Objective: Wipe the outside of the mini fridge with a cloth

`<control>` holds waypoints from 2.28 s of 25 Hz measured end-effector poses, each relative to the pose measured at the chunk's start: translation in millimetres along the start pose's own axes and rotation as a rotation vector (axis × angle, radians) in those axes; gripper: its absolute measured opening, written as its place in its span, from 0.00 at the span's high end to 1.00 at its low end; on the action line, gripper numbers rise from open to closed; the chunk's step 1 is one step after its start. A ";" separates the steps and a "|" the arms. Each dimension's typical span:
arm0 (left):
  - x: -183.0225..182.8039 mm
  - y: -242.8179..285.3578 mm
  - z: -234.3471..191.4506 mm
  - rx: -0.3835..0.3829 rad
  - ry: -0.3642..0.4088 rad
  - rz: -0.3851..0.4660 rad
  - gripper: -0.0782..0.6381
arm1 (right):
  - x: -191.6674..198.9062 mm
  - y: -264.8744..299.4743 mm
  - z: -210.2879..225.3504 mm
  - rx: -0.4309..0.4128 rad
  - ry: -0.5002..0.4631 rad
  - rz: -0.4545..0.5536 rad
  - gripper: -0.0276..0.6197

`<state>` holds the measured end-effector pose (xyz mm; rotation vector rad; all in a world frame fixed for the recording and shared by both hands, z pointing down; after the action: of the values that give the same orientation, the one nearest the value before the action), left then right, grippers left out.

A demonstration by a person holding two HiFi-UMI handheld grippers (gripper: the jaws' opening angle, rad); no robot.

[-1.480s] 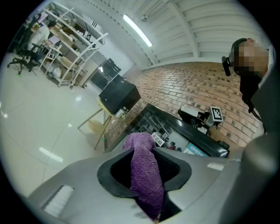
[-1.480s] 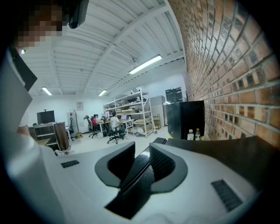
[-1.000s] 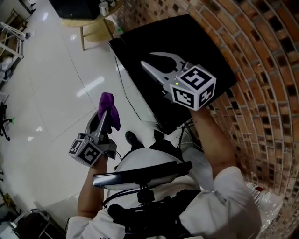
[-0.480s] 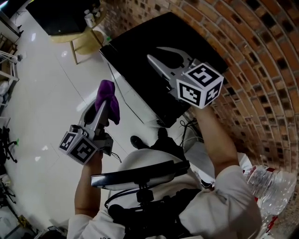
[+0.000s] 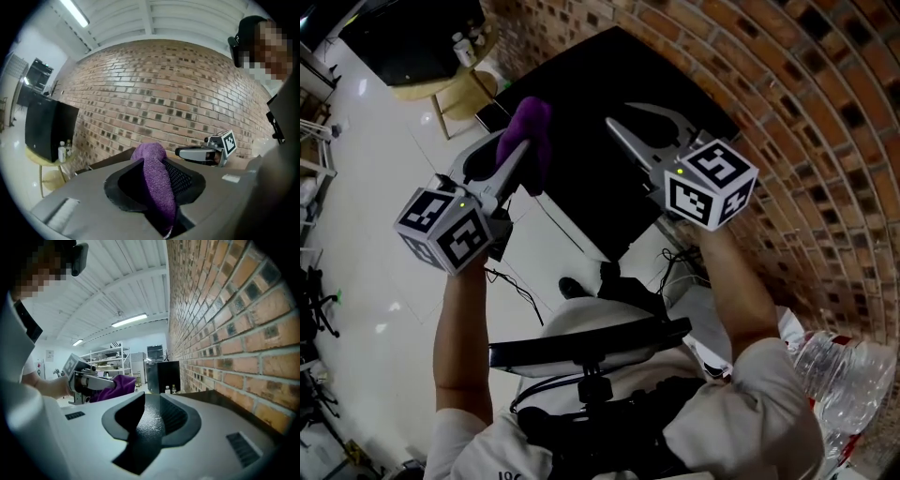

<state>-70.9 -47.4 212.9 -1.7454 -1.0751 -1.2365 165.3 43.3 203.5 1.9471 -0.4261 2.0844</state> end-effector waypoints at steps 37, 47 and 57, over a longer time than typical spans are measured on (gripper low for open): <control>57.4 169.0 -1.7 0.473 0.410 -0.475 0.59 | -12.3 -26.1 12.4 0.451 -0.018 -0.027 0.81; 58.0 170.4 -0.3 0.618 0.346 -0.444 0.41 | -28.1 -42.2 -51.1 0.712 -0.069 -0.011 0.81; 22.9 132.0 -14.5 0.541 0.203 -0.231 0.38 | -13.5 -45.4 -64.7 0.729 -0.035 0.020 0.81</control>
<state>49.7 -106.1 226.3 -1.0890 -1.3614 -1.0947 123.8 110.1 187.9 2.3380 0.3758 2.4384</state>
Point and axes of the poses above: the fingertips, and each gripper's own axes: y forward along the fingers, z to its right, x out of its underside, the point moved 9 cm from there along -y, backward along the fingers, and after that the axes turned 15 degrees about z, right-handed, at the moved point
